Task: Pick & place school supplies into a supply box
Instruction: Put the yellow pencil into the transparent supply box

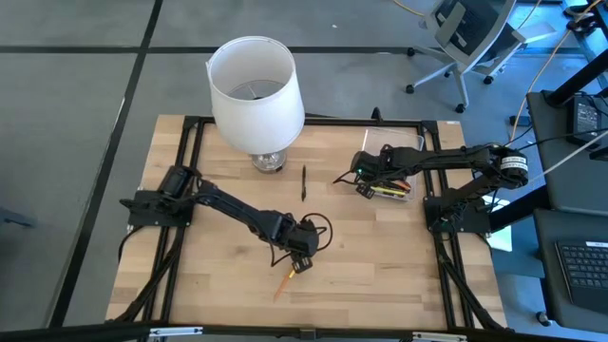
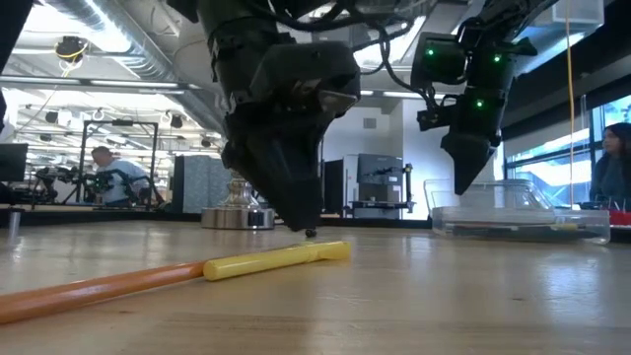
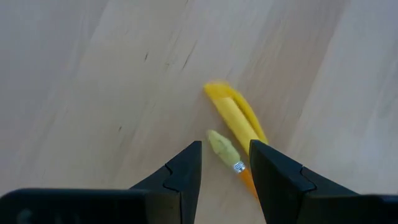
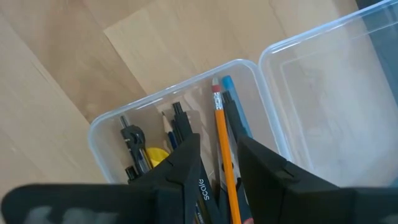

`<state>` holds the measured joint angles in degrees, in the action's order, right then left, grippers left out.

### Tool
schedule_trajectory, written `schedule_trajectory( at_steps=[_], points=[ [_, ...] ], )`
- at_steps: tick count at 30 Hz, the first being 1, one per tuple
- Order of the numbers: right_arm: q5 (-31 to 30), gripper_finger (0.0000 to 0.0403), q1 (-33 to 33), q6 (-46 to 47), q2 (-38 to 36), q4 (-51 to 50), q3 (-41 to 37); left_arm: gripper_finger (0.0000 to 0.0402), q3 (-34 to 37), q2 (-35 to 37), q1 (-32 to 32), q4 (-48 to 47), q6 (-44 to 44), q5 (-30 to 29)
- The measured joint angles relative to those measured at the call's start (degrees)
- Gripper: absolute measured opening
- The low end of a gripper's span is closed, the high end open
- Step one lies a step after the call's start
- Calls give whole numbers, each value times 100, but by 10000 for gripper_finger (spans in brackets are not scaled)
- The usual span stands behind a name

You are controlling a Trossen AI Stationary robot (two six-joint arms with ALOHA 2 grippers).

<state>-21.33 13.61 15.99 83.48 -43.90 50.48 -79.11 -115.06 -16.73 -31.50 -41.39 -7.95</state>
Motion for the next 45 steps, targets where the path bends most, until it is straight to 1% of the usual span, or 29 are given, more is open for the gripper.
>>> schedule_trajectory(
  at_steps=[8,14,21,24,28,37,40,45],
  points=[
    [-2,110,0,-11,0,5,0,127,4,-130,-7,-24,-112,21],
    [-2,110,0,-20,0,53,0,127,-7,-266,-24,-54,-151,353],
    [-2,110,0,-79,0,92,0,125,-31,-396,-43,-300,-134,402],
    [-2,110,-2,-116,0,92,0,110,-31,-404,-57,-350,-39,382],
    [-2,110,-2,-118,0,90,0,80,-26,-409,-86,-418,221,395],
    [-2,110,-32,-271,0,279,-2,17,-7,-391,-92,-474,350,399],
    [6,110,-146,-502,0,586,-2,11,4,-305,-92,-471,367,410],
    [256,110,-531,-1139,0,1499,-2,16,58,-80,-117,-695,720,509]
  ],
)
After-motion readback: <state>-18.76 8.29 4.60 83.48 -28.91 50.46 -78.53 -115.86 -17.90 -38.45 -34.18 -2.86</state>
